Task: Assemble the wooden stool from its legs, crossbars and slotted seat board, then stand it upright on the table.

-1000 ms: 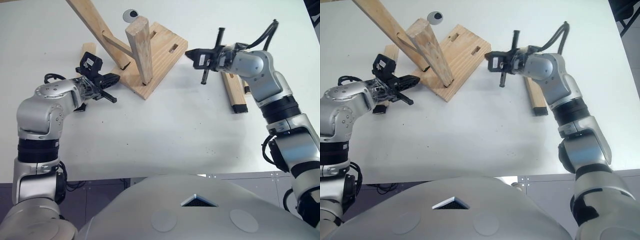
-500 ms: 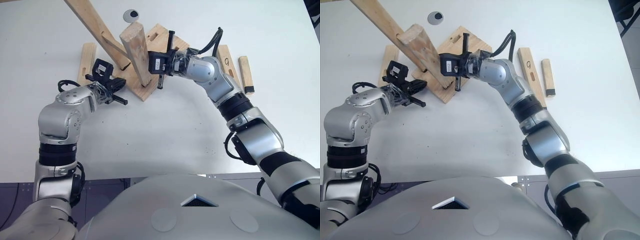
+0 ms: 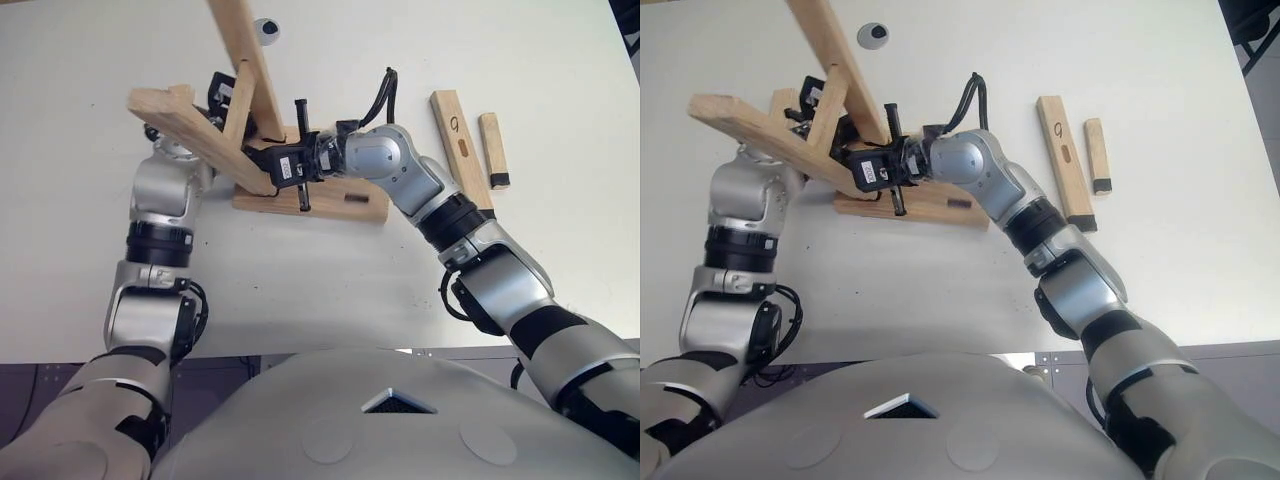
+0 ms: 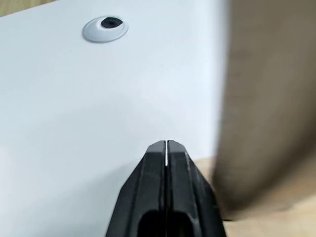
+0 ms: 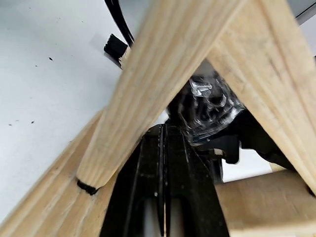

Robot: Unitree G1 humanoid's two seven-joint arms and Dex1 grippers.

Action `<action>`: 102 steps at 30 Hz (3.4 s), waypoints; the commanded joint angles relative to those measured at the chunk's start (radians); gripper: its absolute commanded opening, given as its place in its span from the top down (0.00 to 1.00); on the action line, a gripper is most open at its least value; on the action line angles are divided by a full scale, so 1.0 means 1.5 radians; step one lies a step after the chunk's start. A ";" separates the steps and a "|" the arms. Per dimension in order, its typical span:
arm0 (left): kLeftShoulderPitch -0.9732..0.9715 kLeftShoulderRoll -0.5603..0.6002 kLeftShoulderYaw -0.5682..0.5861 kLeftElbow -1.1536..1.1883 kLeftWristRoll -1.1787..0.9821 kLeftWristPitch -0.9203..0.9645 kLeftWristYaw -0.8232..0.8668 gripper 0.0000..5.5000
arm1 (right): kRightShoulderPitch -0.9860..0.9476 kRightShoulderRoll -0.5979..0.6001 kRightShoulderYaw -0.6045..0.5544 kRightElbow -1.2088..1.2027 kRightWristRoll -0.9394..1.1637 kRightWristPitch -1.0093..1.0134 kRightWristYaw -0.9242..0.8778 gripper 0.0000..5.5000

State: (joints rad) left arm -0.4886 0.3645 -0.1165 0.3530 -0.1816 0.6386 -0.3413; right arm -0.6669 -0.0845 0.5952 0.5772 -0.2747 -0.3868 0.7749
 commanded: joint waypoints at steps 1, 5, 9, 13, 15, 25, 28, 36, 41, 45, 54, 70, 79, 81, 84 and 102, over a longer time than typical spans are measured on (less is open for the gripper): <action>-0.050 -0.011 0.013 0.080 0.014 -0.047 -0.019 1.00 | 0.011 0.003 0.016 -0.015 -0.013 0.014 0.017 0.99; -0.015 0.032 0.088 0.002 -0.003 -0.055 -0.009 1.00 | 0.009 -0.034 -0.012 -0.034 -0.006 0.040 0.018 0.99; 0.073 0.108 0.142 -0.172 -0.024 0.039 -0.037 1.00 | 0.022 -0.089 -0.083 -0.082 0.035 0.090 0.026 0.99; 0.213 0.277 0.142 -0.372 -0.071 0.173 -0.173 1.00 | 0.014 -0.153 -0.164 -0.062 0.063 0.129 0.008 0.99; 0.265 0.360 0.145 -0.445 -0.094 0.215 -0.243 1.00 | 0.003 -0.176 -0.169 -0.014 0.033 0.120 -0.023 0.99; 0.433 0.404 0.059 -0.583 -0.203 0.289 -0.360 1.00 | 0.024 -0.184 -0.108 0.179 -0.075 0.072 -0.098 0.99; 0.391 0.291 0.034 -0.491 -0.195 0.281 -0.294 1.00 | 0.039 -0.189 -0.098 0.172 -0.074 0.070 -0.072 0.99; 0.248 0.130 -0.013 -0.254 -0.098 0.191 -0.150 1.00 | 0.114 -0.218 -0.079 0.010 -0.034 0.124 0.064 0.99; 0.191 0.068 -0.037 -0.185 -0.072 0.147 -0.135 1.00 | 0.152 -0.215 -0.076 -0.120 -0.023 0.204 0.088 0.99; 0.123 0.000 -0.041 -0.106 -0.055 0.108 -0.118 1.00 | 0.173 -0.204 -0.082 -0.176 -0.025 0.261 0.074 0.99; 0.128 -0.014 -0.010 -0.100 -0.042 0.076 -0.108 1.00 | 0.185 -0.216 -0.152 -0.225 0.001 0.337 0.024 0.99; 0.134 -0.055 0.267 -0.337 -0.170 -0.006 0.049 1.00 | 0.248 -0.334 -0.412 -0.291 0.103 0.681 -0.154 0.61; 0.185 -0.042 0.265 -0.360 -0.155 -0.008 0.067 1.00 | 0.339 -0.314 -0.460 -0.500 0.156 0.802 -0.178 0.48; 0.193 -0.042 0.261 -0.366 -0.153 -0.010 0.071 1.00 | 0.360 -0.315 -0.450 -0.518 0.161 0.818 -0.175 0.48; 0.192 -0.041 0.260 -0.365 -0.152 -0.013 0.071 1.00 | 0.380 -0.305 -0.444 -0.513 0.173 0.830 -0.179 0.48; 0.121 -0.061 0.351 -0.433 -0.255 -0.054 0.095 1.00 | 0.456 -0.279 -0.479 -0.378 0.219 0.802 -0.254 0.76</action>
State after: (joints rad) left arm -0.2764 0.2806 0.3825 -0.2718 -0.5233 0.5603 -0.2143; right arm -0.0316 -0.5342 -0.1168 -0.0876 0.0700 0.8054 0.4329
